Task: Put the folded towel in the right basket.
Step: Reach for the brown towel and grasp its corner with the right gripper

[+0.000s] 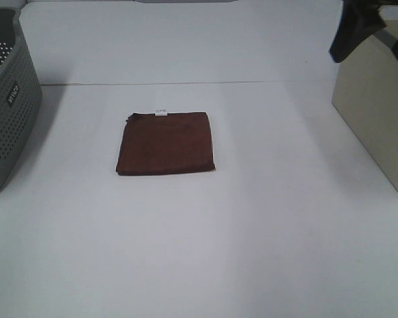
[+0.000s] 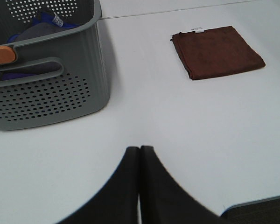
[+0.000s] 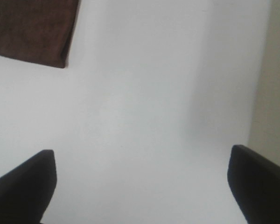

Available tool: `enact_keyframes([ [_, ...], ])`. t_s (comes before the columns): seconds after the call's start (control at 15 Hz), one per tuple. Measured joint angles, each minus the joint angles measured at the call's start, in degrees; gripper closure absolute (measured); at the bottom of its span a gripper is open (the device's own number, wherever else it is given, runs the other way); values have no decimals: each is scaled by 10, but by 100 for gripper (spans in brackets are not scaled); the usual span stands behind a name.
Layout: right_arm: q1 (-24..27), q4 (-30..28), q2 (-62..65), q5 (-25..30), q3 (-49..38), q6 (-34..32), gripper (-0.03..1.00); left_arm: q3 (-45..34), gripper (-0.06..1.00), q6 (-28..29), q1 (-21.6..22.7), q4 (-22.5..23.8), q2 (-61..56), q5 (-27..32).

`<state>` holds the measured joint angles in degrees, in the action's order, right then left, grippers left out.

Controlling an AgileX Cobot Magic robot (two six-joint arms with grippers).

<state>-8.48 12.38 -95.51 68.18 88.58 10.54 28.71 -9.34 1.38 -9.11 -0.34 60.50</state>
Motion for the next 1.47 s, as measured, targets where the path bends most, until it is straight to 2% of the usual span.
enact_keyframes([
  [0.2, -59, 14, -49, -1, 0, -7, 2, 0, 94, 0, 0, 0, 0, 0],
  [0.4, -69, 97, -108, -17, 0, -11, 4, 0, 94, 0, 0, 0, 0, 0],
  [0.67, -69, 225, -187, -64, 0, 46, 6, 0, 94, 0, 0, 0, 0, 0],
  [0.93, -69, 314, -250, -114, 0, 97, 9, 0, 94, 0, 0, 0, 0, 0],
  [1.47, -69, 434, -362, -193, 1, 210, 10, 0, 94, 0, 0, 0, 0, 0],
])
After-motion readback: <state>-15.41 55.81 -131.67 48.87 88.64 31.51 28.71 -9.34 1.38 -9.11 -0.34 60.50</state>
